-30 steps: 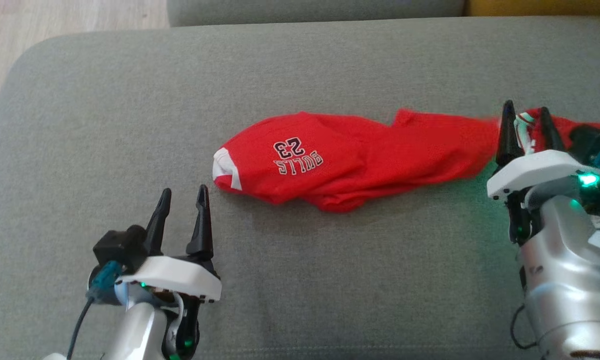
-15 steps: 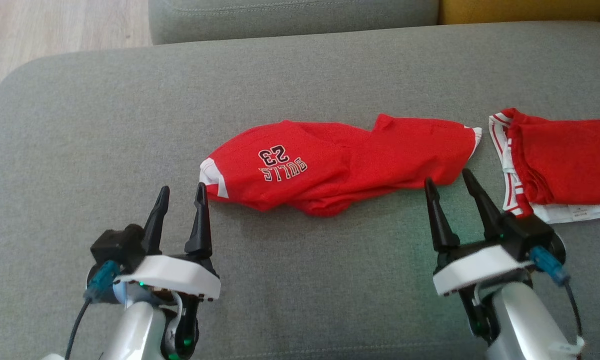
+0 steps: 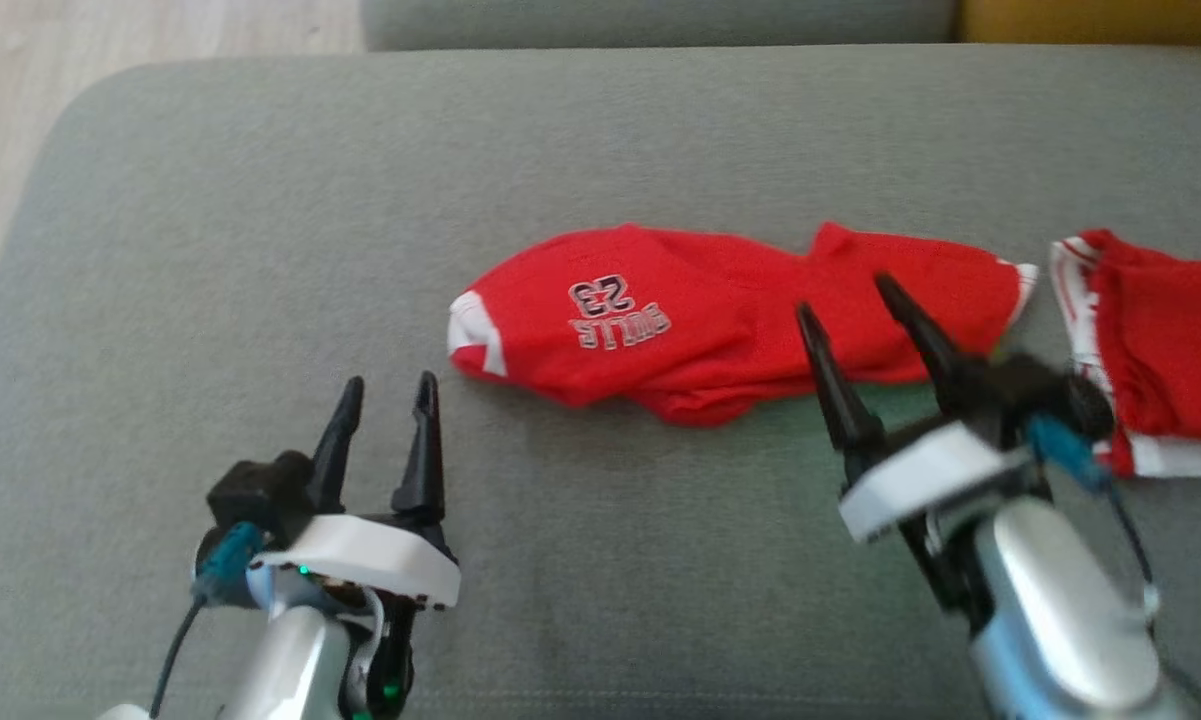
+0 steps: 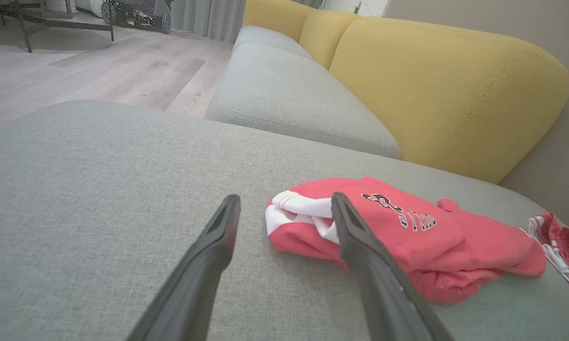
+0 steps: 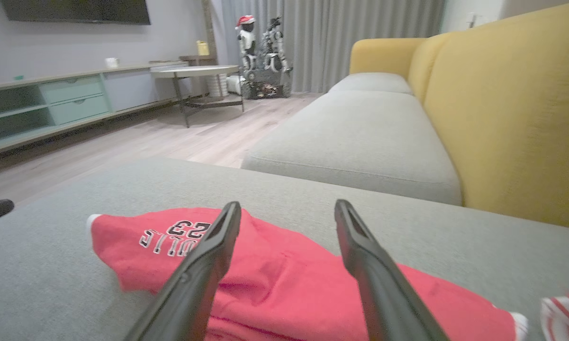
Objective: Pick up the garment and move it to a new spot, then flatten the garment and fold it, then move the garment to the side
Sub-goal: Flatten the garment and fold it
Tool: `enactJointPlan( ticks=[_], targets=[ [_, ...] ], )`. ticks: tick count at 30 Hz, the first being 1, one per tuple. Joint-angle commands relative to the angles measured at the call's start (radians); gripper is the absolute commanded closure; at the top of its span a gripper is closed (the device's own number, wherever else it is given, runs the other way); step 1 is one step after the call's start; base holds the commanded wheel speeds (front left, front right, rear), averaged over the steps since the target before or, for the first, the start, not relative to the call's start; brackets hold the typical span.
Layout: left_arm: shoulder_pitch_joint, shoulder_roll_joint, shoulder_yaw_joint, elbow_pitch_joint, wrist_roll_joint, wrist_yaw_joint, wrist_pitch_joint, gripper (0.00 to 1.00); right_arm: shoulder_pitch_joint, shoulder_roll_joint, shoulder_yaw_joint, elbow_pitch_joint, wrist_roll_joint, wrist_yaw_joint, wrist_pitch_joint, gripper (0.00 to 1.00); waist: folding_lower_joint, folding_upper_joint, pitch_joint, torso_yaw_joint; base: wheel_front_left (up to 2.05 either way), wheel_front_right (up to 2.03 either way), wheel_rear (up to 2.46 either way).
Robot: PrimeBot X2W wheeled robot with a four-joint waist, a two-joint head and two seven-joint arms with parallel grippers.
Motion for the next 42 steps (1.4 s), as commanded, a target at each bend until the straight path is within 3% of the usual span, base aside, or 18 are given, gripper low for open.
enactJointPlan(
  ticks=[1, 9, 17, 24, 35, 36, 42],
  targets=[
    [-0.051, 0.006, 0.021, -0.026, -0.003, -0.001, -0.008, 0.00, -0.091, -0.020, 0.052, -0.037, 0.027, 0.002, 0.031, 0.00, 0.0000, 0.0000, 0.017, 0.036, 0.00, 0.00, 0.00],
    [-0.068, 0.006, -0.013, -0.010, -0.016, 0.000, -0.008, 0.00, -0.335, -0.125, 0.287, 0.096, 0.214, 0.002, 0.236, 0.00, 0.0000, 0.0000, 0.054, 0.139, 0.00, 0.00, 0.00],
    [-0.085, 0.006, -0.057, -0.005, -0.041, 0.004, -0.008, 0.00, -0.533, -0.203, 0.504, 0.265, 0.503, 0.002, 0.431, 0.00, 0.0000, 0.0000, 0.081, 0.234, 0.00, 0.00, 0.00],
    [-0.093, 0.006, -0.094, -0.010, -0.064, 0.014, -0.008, 0.00, -0.621, -0.248, 0.618, 0.392, 0.559, 0.002, 0.451, 0.00, 0.0000, 0.0000, 0.103, 0.284, 0.00, 0.00, 0.00],
    [-0.114, 0.006, -0.136, -0.024, -0.094, 0.029, -0.008, 0.00, -0.716, -0.257, 0.779, 0.559, 0.651, 0.002, 0.456, 0.02, 0.0000, 0.0000, 0.156, 0.332, 0.00, 0.00, 0.00],
    [-0.116, 0.006, -0.138, -0.025, -0.096, 0.030, -0.008, 0.00, -0.722, -0.260, 0.790, 0.563, 0.659, 0.002, 0.452, 1.00, 0.0000, 0.0000, 0.158, 0.333, 0.00, 0.00, 0.00],
    [-0.119, 0.006, -0.137, -0.024, -0.100, 0.039, -0.008, 0.00, -0.777, -0.259, 0.817, 0.563, 0.695, 0.002, 0.352, 1.00, 0.0000, 0.0000, 0.158, 0.324, 0.00, 0.00, 0.00]
  ],
)
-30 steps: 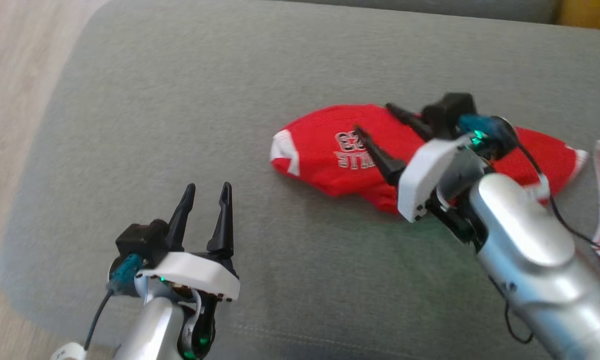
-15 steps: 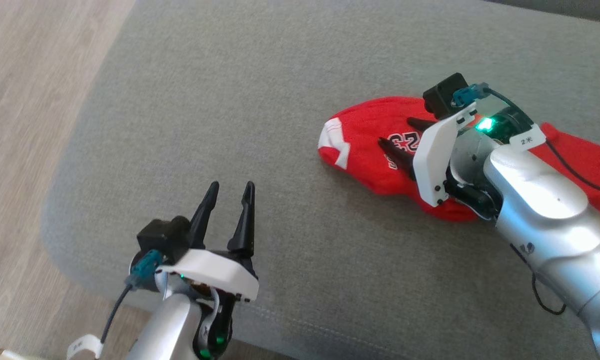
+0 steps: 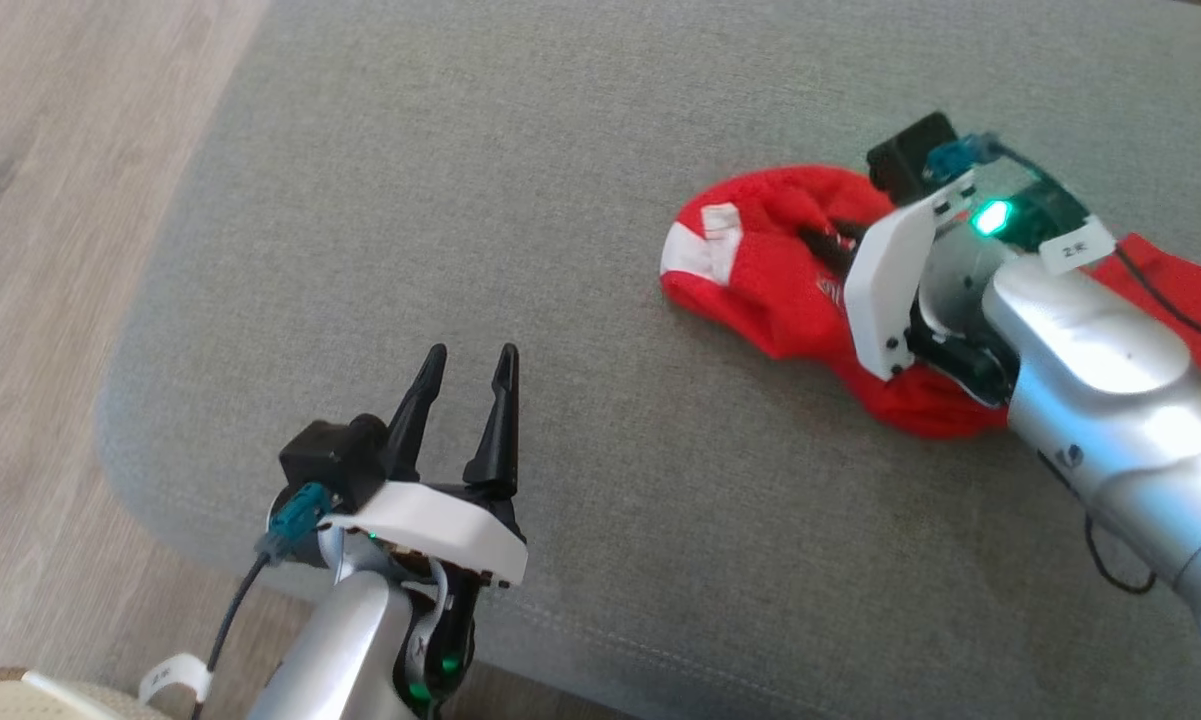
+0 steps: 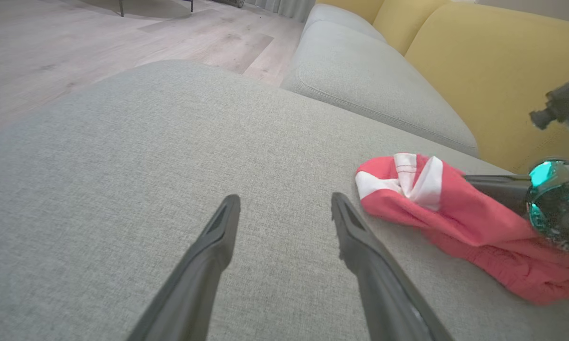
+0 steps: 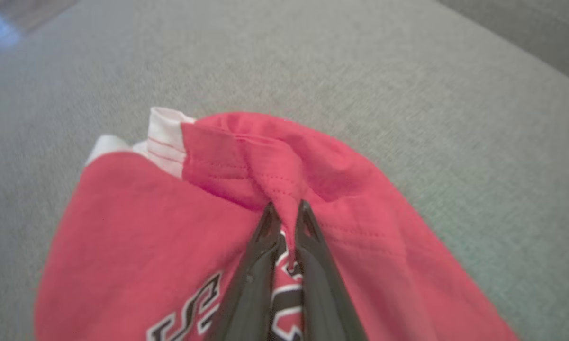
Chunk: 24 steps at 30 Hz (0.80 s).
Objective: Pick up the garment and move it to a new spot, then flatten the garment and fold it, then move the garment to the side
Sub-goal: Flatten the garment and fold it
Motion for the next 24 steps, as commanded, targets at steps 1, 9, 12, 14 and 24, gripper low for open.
enactJointPlan(
  ticks=[1, 9, 12, 14, 24],
  targets=[
    [-0.034, 0.008, 0.034, -0.031, -0.001, 0.004, -0.008, 0.00, -0.049, 0.010, -0.004, -0.027, 0.017, 0.002, -0.044, 1.00, -0.0001, 0.0000, -0.005, -0.009, 0.00, 0.00, 0.00],
    [-0.041, 0.008, 0.037, -0.030, 0.004, -0.001, -0.008, 0.00, -0.163, 0.032, -0.127, 0.082, 0.074, 0.002, -0.206, 1.00, -0.0001, 0.0000, -0.016, -0.052, 0.00, 0.00, 0.00],
    [-0.046, 0.008, 0.033, -0.032, 0.004, -0.001, -0.008, 0.00, -0.191, 0.040, -0.172, 0.200, 0.068, 0.002, -0.223, 1.00, -0.0001, 0.0000, -0.015, -0.062, 0.00, 0.00, 0.00],
    [-0.048, 0.008, 0.030, -0.033, 0.003, -0.001, -0.008, 0.00, -0.206, 0.040, -0.182, 0.279, 0.043, 0.002, -0.241, 1.00, -0.0001, 0.0000, -0.013, -0.066, 0.00, 0.00, 0.00],
    [-0.055, 0.008, 0.042, -0.029, 0.014, -0.005, -0.008, 0.00, -0.261, -0.002, -0.251, 0.498, -0.074, 0.002, -0.347, 0.00, -0.0001, 0.0000, 0.005, -0.094, 0.00, 0.00, 0.00]
  ],
)
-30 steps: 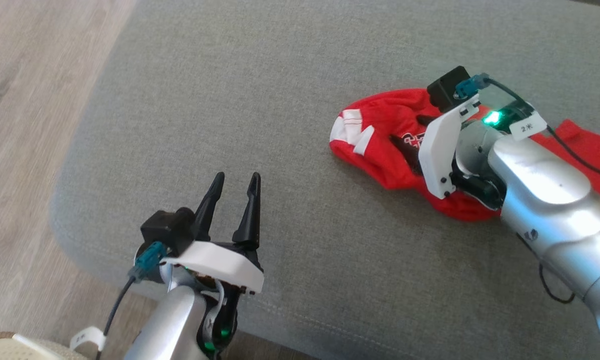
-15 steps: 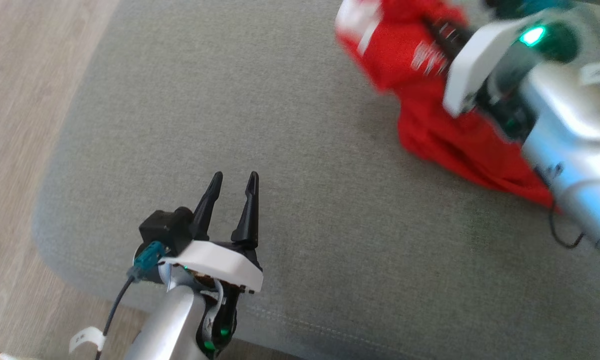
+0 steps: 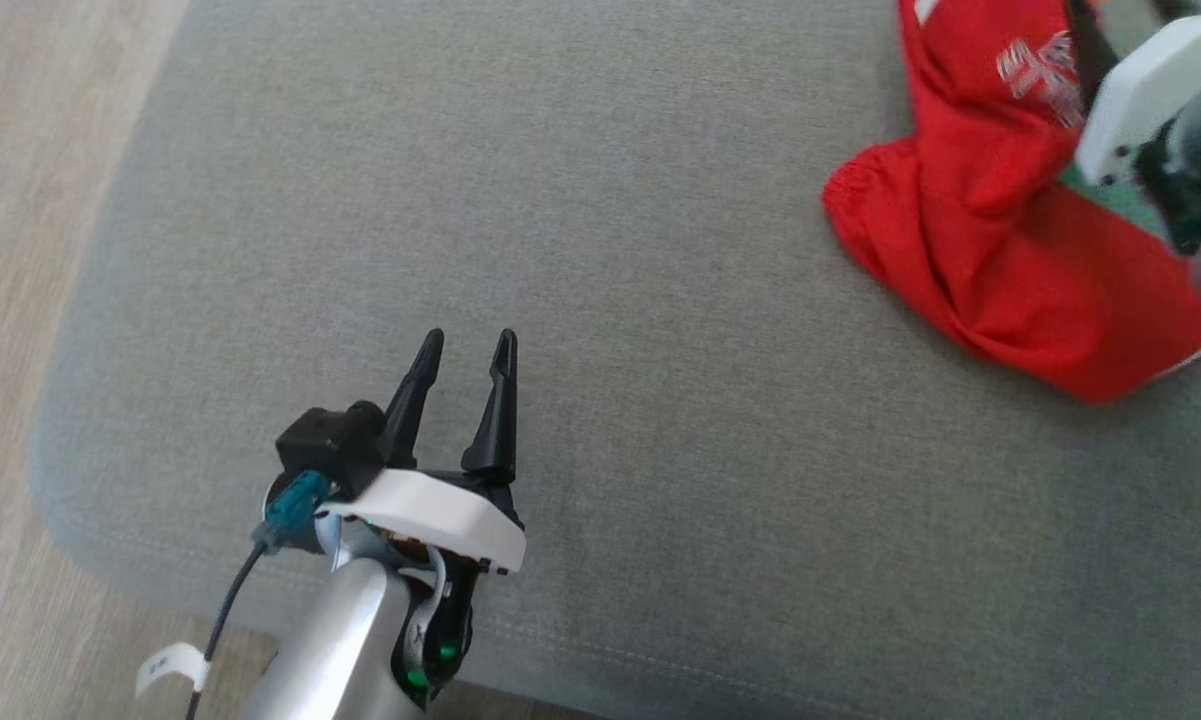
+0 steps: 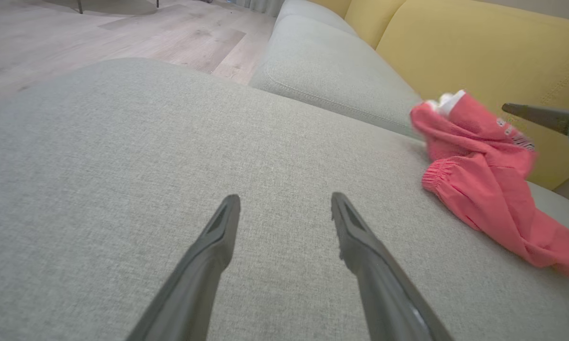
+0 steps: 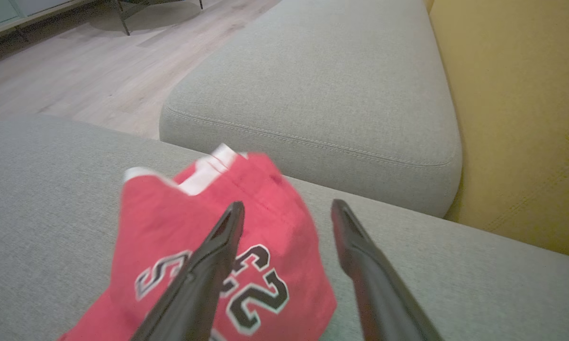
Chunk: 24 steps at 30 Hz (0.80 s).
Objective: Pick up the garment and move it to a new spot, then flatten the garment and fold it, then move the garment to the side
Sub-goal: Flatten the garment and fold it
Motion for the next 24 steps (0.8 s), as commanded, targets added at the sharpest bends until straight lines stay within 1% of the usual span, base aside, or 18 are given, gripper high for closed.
enactJointPlan(
  ticks=[1, 3, 7, 11, 17, 21, 24],
  targets=[
    [-0.038, 0.008, 0.039, -0.029, 0.009, -0.004, -0.008, 0.00, -0.005, -0.017, -0.006, -0.014, -0.008, 0.002, 0.000, 0.00, 0.0000, -0.0001, 0.000, -0.007, 0.00, 0.00, 0.00],
    [-0.042, 0.008, 0.045, -0.028, 0.012, -0.005, -0.008, 0.00, 0.005, -0.038, -0.036, -0.013, -0.029, 0.002, 0.008, 0.00, 0.0000, -0.0001, -0.003, -0.021, 0.00, 0.00, 0.00],
    [-0.042, 0.008, 0.054, -0.025, 0.025, -0.010, -0.008, 0.00, 0.022, -0.042, -0.099, -0.013, -0.065, 0.002, -0.011, 0.00, 0.0000, -0.0001, -0.023, -0.060, 0.00, 0.00, 0.00],
    [-0.036, 0.008, 0.069, -0.022, 0.038, -0.013, -0.008, 0.00, 0.047, -0.019, -0.145, -0.013, -0.093, 0.002, -0.082, 0.00, 0.0000, -0.0001, -0.056, -0.110, 0.00, 0.00, 0.00],
    [-0.018, 0.008, 0.100, -0.026, 0.060, -0.017, -0.008, 0.00, 0.113, 0.029, -0.182, -0.019, -0.100, 0.002, -0.187, 0.00, 0.0000, -0.0001, -0.110, -0.197, 0.00, 0.00, 0.00],
    [-0.008, 0.008, 0.119, -0.022, 0.076, -0.022, -0.008, 0.00, 0.178, 0.045, -0.217, -0.082, -0.089, 0.002, -0.207, 0.00, 0.0000, -0.0001, -0.131, -0.257, 0.00, 0.00, 0.00],
    [-0.009, 0.008, 0.125, -0.013, 0.090, -0.032, -0.008, 0.00, 0.240, 0.041, -0.281, -0.198, -0.091, 0.002, -0.209, 0.00, 0.0000, -0.0001, -0.132, -0.303, 0.00, 0.00, 0.00]
  ],
)
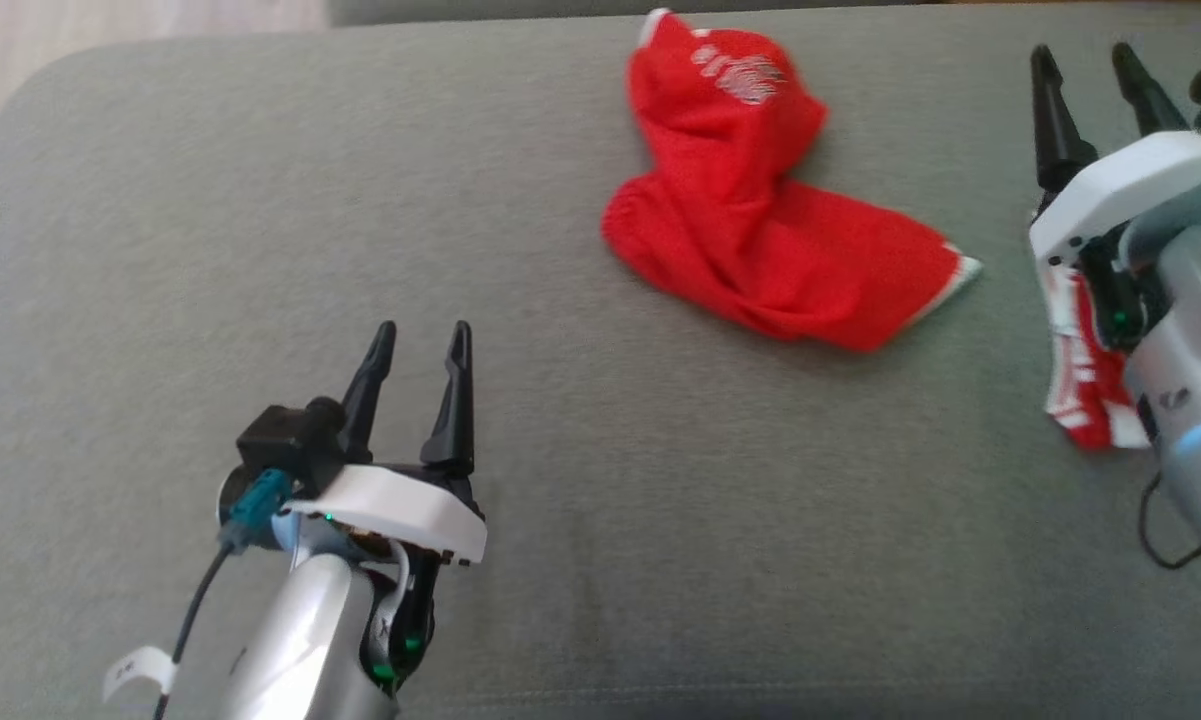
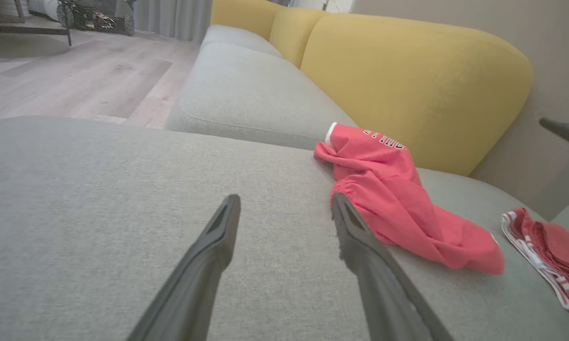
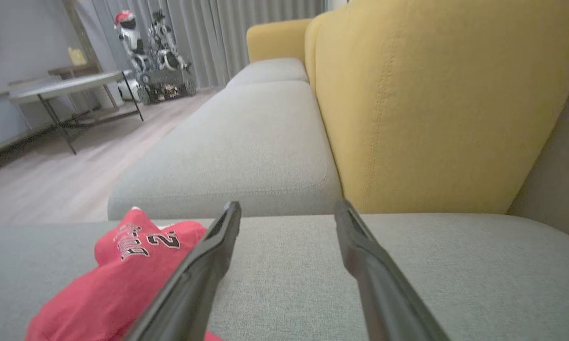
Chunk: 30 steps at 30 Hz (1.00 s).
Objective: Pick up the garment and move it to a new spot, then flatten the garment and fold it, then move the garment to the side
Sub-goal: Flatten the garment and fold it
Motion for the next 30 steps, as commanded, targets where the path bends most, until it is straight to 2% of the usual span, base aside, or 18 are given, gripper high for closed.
enactJointPlan(
  ticks=[1, 4, 9, 17, 23, 30],
  targets=[
    [-0.017, 0.007, 0.031, -0.018, 0.016, -0.012, -0.008, 0.00, 0.050, 0.006, -0.035, -0.096, -0.010, 0.002, -0.013, 0.00, 0.0000, 0.0000, -0.014, -0.062, 0.00, 0.00, 0.00],
    [-0.029, 0.007, 0.030, 0.000, 0.033, -0.025, -0.008, 0.00, 0.162, 0.022, -0.121, -0.226, -0.057, 0.002, -0.013, 0.00, 0.0000, 0.0000, -0.012, -0.102, 0.00, 0.00, 0.00],
    [-0.050, 0.007, 0.040, 0.023, 0.046, -0.032, -0.008, 0.00, 0.359, 0.097, -0.197, -0.386, -0.188, 0.002, -0.013, 0.00, 0.0000, 0.0000, -0.004, -0.159, 0.00, 0.00, 0.00],
    [-0.058, 0.007, 0.021, 0.030, 0.041, -0.037, -0.008, 0.00, 0.493, 0.183, -0.291, -0.521, -0.322, 0.002, 0.049, 0.00, 0.0000, 0.0000, 0.012, -0.154, 0.00, 0.00, 0.00],
    [-0.055, 0.007, 0.016, 0.029, 0.039, -0.034, -0.008, 0.00, 0.508, 0.209, -0.372, -0.543, -0.339, 0.002, 0.128, 0.00, 0.0000, 0.0000, 0.021, -0.119, 0.00, 0.00, 0.00],
    [-0.051, 0.007, 0.005, 0.026, 0.038, -0.035, -0.008, 0.00, 0.443, 0.223, -0.484, -0.453, -0.344, 0.002, 0.221, 0.00, 0.0000, 0.0000, 0.048, -0.064, 0.00, 0.00, 0.00]
  ],
)
